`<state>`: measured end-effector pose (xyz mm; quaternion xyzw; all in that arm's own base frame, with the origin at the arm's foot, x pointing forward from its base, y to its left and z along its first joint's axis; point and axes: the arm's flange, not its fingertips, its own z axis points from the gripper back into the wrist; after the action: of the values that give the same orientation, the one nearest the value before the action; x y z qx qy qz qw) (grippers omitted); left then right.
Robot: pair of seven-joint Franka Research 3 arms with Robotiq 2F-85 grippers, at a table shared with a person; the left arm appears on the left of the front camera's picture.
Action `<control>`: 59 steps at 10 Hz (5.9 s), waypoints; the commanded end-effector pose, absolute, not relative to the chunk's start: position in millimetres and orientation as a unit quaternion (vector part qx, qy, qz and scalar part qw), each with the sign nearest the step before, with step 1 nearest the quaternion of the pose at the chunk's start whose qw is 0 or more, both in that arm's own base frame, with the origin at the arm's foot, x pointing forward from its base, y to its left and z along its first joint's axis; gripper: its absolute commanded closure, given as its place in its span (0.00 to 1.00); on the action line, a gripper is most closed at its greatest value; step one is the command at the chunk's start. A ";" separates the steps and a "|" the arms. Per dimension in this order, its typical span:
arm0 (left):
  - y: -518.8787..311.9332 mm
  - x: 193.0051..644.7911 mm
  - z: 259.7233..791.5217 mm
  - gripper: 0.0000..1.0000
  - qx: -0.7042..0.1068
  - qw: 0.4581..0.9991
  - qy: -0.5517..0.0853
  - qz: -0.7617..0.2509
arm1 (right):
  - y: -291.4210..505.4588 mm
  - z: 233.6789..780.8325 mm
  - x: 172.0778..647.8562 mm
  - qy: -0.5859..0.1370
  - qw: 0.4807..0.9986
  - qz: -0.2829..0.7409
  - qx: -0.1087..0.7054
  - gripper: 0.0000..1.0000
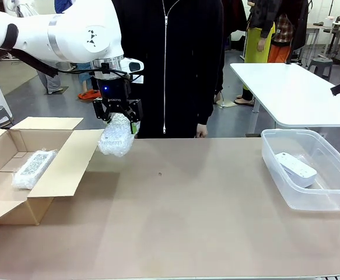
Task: Separate and place wrapped and unwrapped clocks.
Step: If the picked Digital clock is wrapped, place it in the Package Box ; if not, place it in the Organizing box.
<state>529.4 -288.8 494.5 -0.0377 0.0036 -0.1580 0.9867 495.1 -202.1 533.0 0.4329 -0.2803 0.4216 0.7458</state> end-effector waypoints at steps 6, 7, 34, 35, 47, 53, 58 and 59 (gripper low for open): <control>-287.9 529.6 497.1 1.00 -0.042 0.987 0.001 -0.155 | -201.5 533.2 495.5 -0.280 0.744 0.422 0.437 0.00; -287.9 529.6 497.1 1.00 -0.042 0.987 0.001 -0.155 | -201.5 533.2 495.5 -0.280 0.744 0.422 0.437 0.00; 25.9 578.6 422.5 0.19 -0.019 0.991 -0.001 -0.129 | -201.5 533.2 495.5 -0.280 0.744 0.422 0.437 0.00; 28.9 580.9 415.1 0.19 -0.019 0.992 -0.003 -0.125 | -201.5 533.2 495.5 -0.280 0.744 0.422 0.437 0.00; 24.9 572.0 424.2 0.00 -0.022 0.993 0.027 -0.115 | -201.5 533.2 495.5 -0.280 0.744 0.422 0.437 0.00; 3.6 546.2 473.6 0.00 0.008 0.994 0.010 -0.112 | -201.5 533.2 495.5 -0.280 0.744 0.422 0.437 0.00; -3.3 535.1 485.0 0.00 0.014 0.995 -0.009 -0.101 | -201.5 533.2 495.5 -0.280 0.744 0.422 0.437 0.00; -3.9 532.0 486.9 0.00 0.014 0.994 -0.014 -0.103 | -201.5 533.2 495.5 -0.280 0.744 0.422 0.437 0.00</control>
<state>541.3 -1.3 487.6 -0.0041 -0.0042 -0.1084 0.9941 495.1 -202.7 533.0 0.4329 -0.2803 0.4214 0.7459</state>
